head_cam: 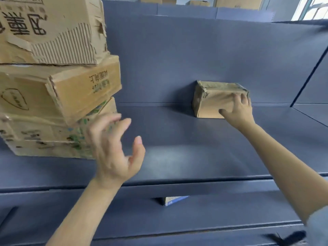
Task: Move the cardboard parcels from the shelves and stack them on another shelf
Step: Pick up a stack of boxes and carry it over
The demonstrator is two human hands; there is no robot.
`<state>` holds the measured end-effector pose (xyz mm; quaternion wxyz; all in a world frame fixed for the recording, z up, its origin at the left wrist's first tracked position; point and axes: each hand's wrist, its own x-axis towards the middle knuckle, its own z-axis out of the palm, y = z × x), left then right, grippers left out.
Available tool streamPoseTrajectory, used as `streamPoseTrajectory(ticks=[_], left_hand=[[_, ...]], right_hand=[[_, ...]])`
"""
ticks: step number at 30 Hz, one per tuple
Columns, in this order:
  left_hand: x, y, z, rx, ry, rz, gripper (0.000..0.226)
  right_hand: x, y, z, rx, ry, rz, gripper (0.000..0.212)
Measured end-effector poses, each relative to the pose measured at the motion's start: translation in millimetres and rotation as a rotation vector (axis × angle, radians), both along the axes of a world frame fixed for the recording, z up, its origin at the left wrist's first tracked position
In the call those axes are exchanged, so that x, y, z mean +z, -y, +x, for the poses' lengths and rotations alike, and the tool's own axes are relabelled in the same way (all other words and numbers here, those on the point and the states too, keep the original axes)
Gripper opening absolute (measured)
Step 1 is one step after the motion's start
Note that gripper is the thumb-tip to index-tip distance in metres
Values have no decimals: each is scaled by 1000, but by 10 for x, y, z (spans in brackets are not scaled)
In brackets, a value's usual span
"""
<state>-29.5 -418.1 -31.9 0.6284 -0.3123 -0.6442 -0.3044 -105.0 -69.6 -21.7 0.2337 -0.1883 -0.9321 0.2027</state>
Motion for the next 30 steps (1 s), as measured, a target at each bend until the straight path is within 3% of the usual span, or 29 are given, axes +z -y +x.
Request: streamPoseTrajectory(ticks=[5,11,16,19,23,27,30], left_hand=[[-40,-892,-371,-68,368,-215,33],[21,-1741,-882,33,901,-445,58],[50,-2129,-1182,30,1281,-412,83],[90,-2234,-1253,-60,1449,-346,85],[124,-2255,-1216,-211,1536,-220,73],[227,-2092,-1197,-286,1435,-127,65],[495,-1909,-1150,-322,1340,-33,56]], right_hand=[[-78,-318,125,-5,-47,-65,76],[-176,-620,142,11,-49,-215,84],[-179,-695,51,67,-29,-405,92],[-144,-648,-41,99,-22,-585,92],[-164,-561,-110,144,-166,-769,66],[-74,-434,-70,208,-325,-826,47],[154,-236,-44,286,-395,-772,47]])
